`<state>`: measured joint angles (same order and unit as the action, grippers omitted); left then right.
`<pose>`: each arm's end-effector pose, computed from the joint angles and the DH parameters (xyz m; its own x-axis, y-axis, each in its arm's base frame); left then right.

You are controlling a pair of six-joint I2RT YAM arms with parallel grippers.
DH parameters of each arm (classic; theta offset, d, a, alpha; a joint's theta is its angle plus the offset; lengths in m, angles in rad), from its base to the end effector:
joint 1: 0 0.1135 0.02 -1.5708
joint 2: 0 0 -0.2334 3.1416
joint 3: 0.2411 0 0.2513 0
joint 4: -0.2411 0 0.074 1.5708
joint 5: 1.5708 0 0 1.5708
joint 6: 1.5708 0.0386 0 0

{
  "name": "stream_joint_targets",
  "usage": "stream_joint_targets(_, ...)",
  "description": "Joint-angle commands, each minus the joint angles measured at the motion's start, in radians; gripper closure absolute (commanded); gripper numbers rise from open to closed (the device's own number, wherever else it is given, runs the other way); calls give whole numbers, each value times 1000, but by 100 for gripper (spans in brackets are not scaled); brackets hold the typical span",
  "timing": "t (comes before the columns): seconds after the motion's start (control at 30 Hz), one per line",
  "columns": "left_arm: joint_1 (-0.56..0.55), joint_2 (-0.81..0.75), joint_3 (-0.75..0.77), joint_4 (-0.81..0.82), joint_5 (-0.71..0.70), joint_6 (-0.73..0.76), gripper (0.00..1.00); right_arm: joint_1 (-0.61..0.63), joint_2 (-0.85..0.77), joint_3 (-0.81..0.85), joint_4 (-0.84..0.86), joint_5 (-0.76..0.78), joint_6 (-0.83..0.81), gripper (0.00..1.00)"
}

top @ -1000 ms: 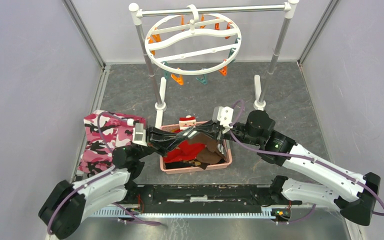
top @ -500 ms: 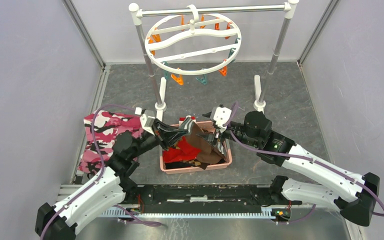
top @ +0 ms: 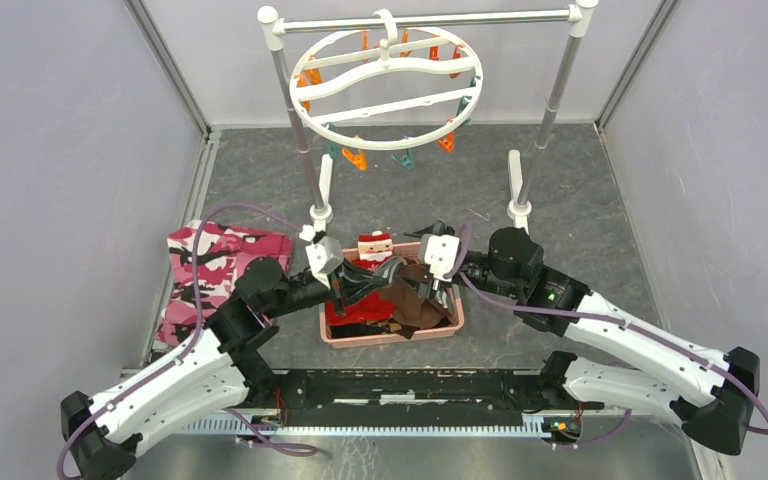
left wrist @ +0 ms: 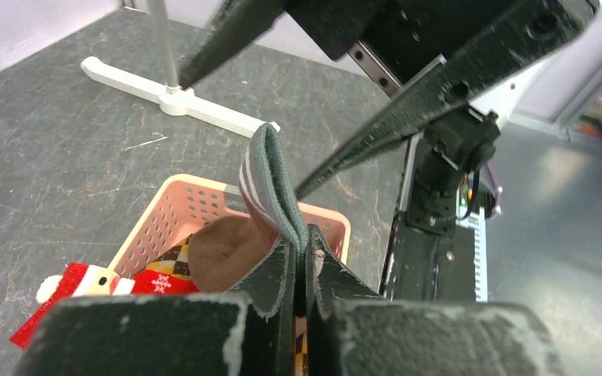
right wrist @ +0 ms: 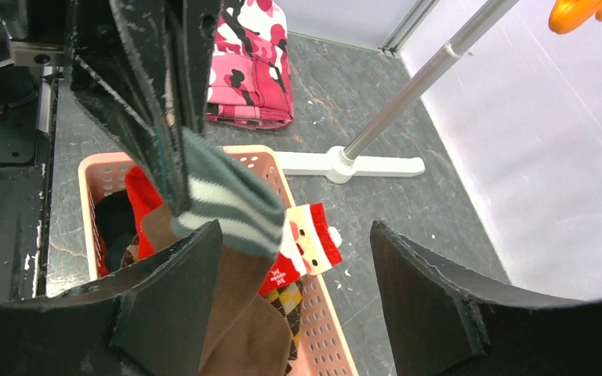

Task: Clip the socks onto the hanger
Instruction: Pick up the sock from the bin.

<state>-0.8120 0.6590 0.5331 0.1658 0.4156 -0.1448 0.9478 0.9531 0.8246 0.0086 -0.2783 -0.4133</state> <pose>0.1224 -0.1517 0.2897 -0.1087 -0.0772 -0.9911 0.9356 0.3290 -0.1282 0.1343 0.2050 0.3187 0.3136 -0.2253 -0.9224 -0.8889 0.2719 -0.3687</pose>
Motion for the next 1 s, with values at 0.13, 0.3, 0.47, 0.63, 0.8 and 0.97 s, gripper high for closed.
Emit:
stream_joint_targets(0.13, -55, -29, 34, -65, -44, 192, 98, -9, 9, 18, 28, -86, -62, 27)
stream_joint_targets(0.3, -57, -23, 33, -62, -35, 196, 98, -12, 47, 56, -3, -125, -48, 35)
stream_joint_targets(0.47, -58, -30, 27, -54, -37, 195, 98, -13, 71, 80, -33, -197, -45, 46)
stream_joint_targets(0.63, -57, -40, 21, -50, -62, 187, 98, -11, 75, 90, -50, -217, -47, 69)
stream_joint_targets(0.8, -58, -60, 0, -27, -127, 150, 94, -12, 54, 77, -42, -204, -39, 94)
stream_joint_targets(0.97, -58, -141, -144, 198, -167, 42, 55, -13, 10, 52, 4, -126, 13, 100)
